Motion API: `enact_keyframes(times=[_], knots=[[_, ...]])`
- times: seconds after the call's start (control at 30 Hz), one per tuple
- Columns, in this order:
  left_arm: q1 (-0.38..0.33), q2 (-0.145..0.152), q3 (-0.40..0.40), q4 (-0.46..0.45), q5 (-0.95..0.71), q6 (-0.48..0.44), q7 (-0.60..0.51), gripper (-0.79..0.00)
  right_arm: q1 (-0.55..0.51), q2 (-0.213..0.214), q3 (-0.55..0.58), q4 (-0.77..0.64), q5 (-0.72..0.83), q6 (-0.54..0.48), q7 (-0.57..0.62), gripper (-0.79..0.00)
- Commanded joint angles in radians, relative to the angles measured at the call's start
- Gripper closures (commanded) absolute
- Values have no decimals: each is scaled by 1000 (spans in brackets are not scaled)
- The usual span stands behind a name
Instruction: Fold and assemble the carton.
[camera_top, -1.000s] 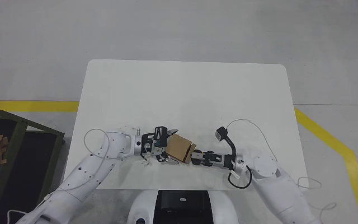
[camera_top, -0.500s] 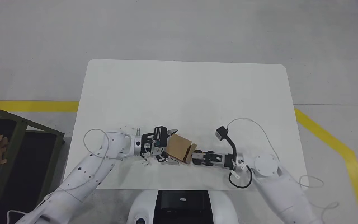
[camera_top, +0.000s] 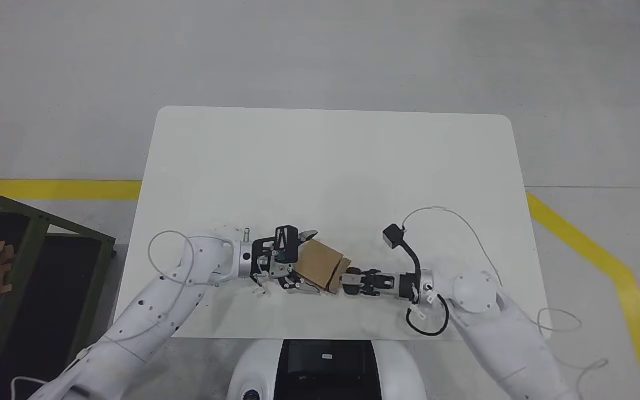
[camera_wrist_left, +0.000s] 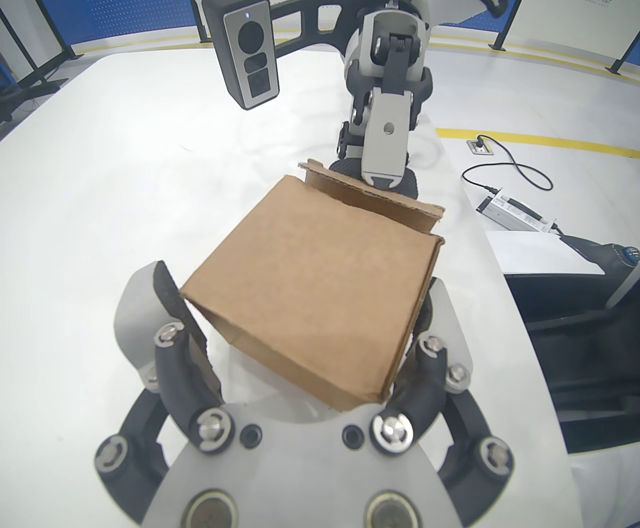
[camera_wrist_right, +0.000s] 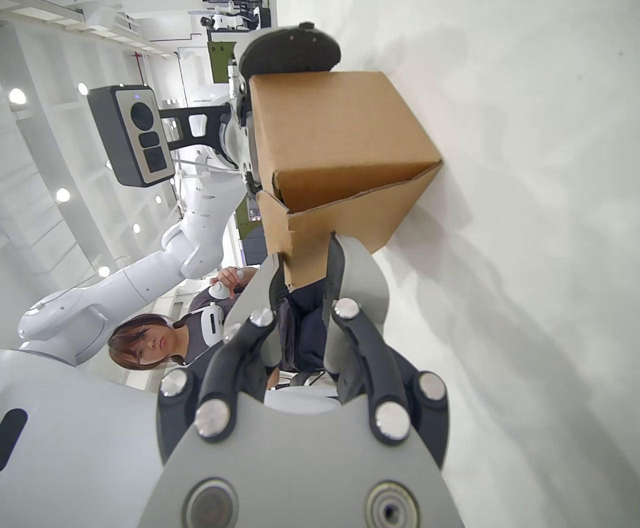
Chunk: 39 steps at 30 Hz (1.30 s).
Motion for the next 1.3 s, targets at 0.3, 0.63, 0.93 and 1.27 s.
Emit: enact_keyframes(times=[0.3, 0.63, 0.93, 1.27], knots=[[3, 2, -3, -4, -1, -1, -2, -785, 0, 4, 8, -40, -11, 21, -3, -222], [6, 3, -5, -3, -4, -2, -3, -785, 4, 7, -1, -40, -36, 34, 3, -182], [9, 4, -7, -5, -7, -1, -3, -785, 8, 9, -5, -45, -56, 47, 8, -191], [10, 4, -8, -9, -6, 0, -1, -785, 17, 10, -19, -56, -85, 70, 7, -169]])
